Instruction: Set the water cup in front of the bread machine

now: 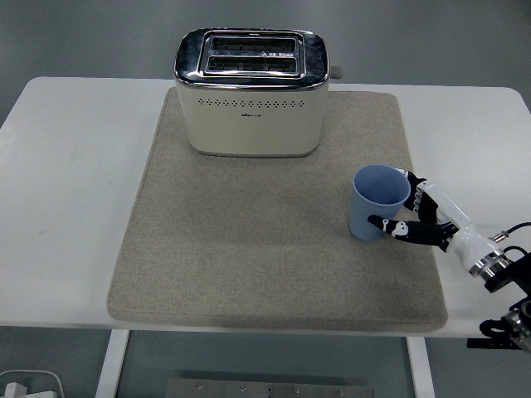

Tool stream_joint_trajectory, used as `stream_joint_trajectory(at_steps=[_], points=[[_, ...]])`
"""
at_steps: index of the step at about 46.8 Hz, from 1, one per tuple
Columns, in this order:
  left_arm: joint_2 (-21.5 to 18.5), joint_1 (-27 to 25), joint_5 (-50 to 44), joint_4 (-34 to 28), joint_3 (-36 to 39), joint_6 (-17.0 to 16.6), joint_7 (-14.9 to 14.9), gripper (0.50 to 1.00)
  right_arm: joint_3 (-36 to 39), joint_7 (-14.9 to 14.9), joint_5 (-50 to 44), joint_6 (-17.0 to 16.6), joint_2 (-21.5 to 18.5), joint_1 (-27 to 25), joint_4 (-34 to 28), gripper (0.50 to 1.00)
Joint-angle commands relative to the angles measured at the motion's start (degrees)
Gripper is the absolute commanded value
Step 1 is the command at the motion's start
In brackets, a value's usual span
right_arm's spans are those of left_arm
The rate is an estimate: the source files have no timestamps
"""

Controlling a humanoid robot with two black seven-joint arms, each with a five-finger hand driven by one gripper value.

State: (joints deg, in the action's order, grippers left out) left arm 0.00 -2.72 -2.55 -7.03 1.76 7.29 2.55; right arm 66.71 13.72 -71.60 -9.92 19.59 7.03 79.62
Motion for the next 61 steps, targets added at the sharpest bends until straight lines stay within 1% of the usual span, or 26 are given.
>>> stream_joint_trajectory(at_steps=[1,14,27,33,47,61], points=[[0.0,0.0,0.0,0.0,0.0,0.0,0.0,0.996,0.0,-0.1,0.0,-0.1,0.0,0.0,0.1,0.500],[0.0,0.0,0.0,0.0,0.0,0.0,0.0,0.999,0.5,-0.1,0.5,0.2,-0.2,0.1,0.5,0.500],[0.0,0.0,0.0,0.0,0.0,0.0,0.0,0.996,0.3,-0.3,0.7,0.2,-1.0,2.8,1.4,0.500],[0.0,0.0,0.0,0.0,0.0,0.0,0.0,0.996,-0.2,-0.5,0.8,-0.1,-2.4,5.0,1.6,0.500],[0.0,0.0,0.0,0.0,0.0,0.0,0.0,0.999,-5.4,-0.5,0.1,0.0,-2.9,10.7,0.9,0.500],[0.0,0.1,0.0,0.0,0.0,0.0,0.0,0.999,-12.5,-0.5,-0.3,0.5,-6.1,17.6,-4.1,0.500]])
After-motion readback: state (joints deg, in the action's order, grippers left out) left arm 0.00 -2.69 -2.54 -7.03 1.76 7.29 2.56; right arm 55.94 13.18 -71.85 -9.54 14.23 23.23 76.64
